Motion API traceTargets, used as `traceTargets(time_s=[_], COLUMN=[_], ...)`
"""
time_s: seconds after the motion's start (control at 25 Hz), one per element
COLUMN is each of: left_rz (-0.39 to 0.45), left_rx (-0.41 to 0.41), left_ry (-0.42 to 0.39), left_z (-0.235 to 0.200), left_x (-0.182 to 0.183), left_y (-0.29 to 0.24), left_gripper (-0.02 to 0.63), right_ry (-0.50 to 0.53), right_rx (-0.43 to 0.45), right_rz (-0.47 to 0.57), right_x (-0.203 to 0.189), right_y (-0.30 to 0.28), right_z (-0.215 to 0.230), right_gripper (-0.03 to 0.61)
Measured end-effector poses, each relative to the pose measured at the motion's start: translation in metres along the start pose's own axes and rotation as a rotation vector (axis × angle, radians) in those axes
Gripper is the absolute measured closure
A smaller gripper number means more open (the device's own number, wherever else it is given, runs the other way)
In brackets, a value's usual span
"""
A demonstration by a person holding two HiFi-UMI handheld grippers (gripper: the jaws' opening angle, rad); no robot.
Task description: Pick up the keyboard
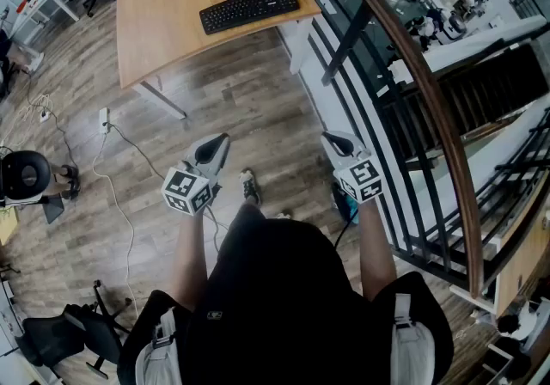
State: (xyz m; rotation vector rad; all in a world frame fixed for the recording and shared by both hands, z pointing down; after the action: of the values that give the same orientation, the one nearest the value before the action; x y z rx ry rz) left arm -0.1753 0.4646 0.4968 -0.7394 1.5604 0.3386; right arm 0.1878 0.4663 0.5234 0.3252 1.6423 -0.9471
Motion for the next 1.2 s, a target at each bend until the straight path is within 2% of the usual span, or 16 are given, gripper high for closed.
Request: traceTargets(time_s=[0.36, 0.8, 0.92, 1.2], left_rz=[-0.004, -0.001, 0.003, 0.028], left_rx=[-0.023, -0.043, -0.04, -0.04], left_ry=[0.0, 0.009, 0.033, 0.014], left_z=[-0.071, -0.159, -0.179, -0.22], left_x=[0.027, 0.041, 0.043, 0.05], left_y=[-0.041, -0.068, -0.073, -0.082], left_gripper=[0.6, 0.6, 0.6, 0.6], right_ry=[-0.003, 0.01, 0.017, 0.041], right_rx=[-0.015, -0.049, -0.052, -0.081], right_rz=[-0.024, -0.053, -0.07, -0.029], right_x=[0.032, 0.07, 0.077, 0.094], right_y=[-0.062, -0.141, -0.157, -0.196], right_z=[0.031, 0.055, 0.058, 0.07], right_gripper=[0.575, 0.574, 0.574, 0.574])
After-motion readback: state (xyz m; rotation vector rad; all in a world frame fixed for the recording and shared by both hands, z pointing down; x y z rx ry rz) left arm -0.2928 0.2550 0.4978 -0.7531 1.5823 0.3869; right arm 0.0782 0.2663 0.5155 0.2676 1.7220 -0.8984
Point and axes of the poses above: the fingertips, and each gripper's own axes: y backward along the fingers, z to its right, x out of its top, the point moved 10 cm from there along y, backward along the fingers, and after that the axes turned 4 degrees about x, right-handed, at the moved point
